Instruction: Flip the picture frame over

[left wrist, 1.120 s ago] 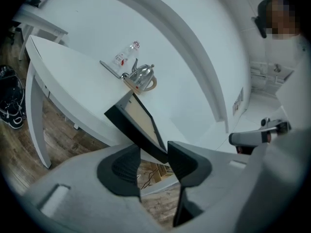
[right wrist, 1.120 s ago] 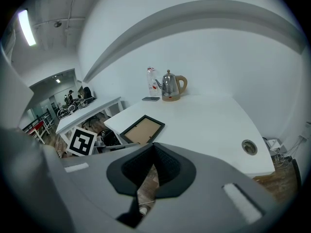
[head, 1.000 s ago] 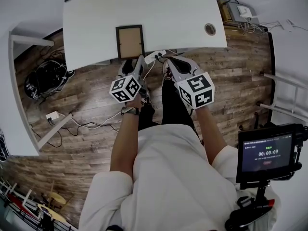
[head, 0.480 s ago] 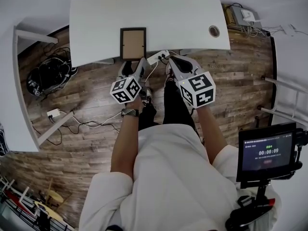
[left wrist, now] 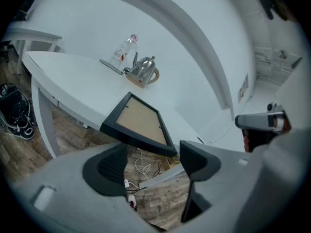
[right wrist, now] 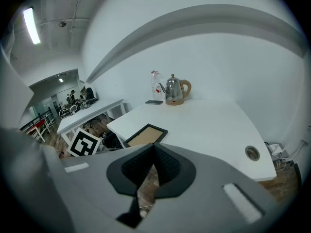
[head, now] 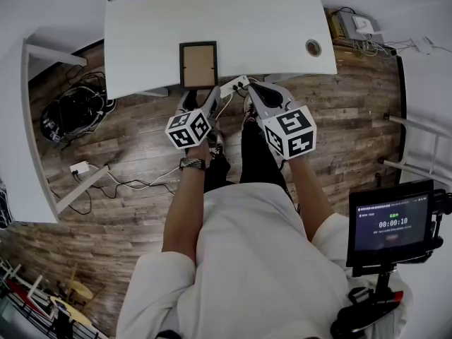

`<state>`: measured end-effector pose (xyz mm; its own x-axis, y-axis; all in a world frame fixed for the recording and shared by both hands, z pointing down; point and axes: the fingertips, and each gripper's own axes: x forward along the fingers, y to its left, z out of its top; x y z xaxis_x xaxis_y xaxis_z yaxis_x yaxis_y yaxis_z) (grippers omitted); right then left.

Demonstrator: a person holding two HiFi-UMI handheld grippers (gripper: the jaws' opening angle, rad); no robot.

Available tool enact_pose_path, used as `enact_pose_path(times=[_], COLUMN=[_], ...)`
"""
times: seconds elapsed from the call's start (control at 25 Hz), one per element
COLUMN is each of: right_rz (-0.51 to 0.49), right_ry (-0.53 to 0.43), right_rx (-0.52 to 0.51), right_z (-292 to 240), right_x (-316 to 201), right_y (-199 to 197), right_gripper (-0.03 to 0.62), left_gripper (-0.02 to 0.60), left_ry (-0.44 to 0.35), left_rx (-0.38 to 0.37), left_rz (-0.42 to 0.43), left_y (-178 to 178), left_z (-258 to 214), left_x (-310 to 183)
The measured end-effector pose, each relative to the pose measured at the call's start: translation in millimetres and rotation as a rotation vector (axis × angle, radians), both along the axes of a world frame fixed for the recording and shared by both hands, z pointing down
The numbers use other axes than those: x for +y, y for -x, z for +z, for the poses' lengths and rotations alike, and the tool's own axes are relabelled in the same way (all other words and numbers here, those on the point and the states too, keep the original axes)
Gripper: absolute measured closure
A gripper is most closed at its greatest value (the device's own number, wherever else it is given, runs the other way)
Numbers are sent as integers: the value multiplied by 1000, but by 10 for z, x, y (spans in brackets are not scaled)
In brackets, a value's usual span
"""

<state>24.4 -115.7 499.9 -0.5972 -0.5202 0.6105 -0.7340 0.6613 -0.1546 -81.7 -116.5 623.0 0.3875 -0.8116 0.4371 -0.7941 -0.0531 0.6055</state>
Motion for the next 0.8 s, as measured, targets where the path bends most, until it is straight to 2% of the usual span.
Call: enact_pose_path(times=[0.36,0.52,0.64,0.8], right_rz=[1,0,-4,-11], right_ry=[0,-6,-17,-40], right_rx=[-3,-12,-24,-46], right_z=[-3,-26,-68,-155], right_x=[-4,-21,-52,-106], right_y=[10,41,88,172], right_gripper=[592,592,592,592], left_gripper=[245,252,311,452], left_ry=[19,33,9,-40], left_rx=[-24,-69,-141,-284], left_rz=[-6,3,8,-11], left_y=[51,120,226,451], left_z=[69,67,-52,-316], left_x=[105,257,324,294])
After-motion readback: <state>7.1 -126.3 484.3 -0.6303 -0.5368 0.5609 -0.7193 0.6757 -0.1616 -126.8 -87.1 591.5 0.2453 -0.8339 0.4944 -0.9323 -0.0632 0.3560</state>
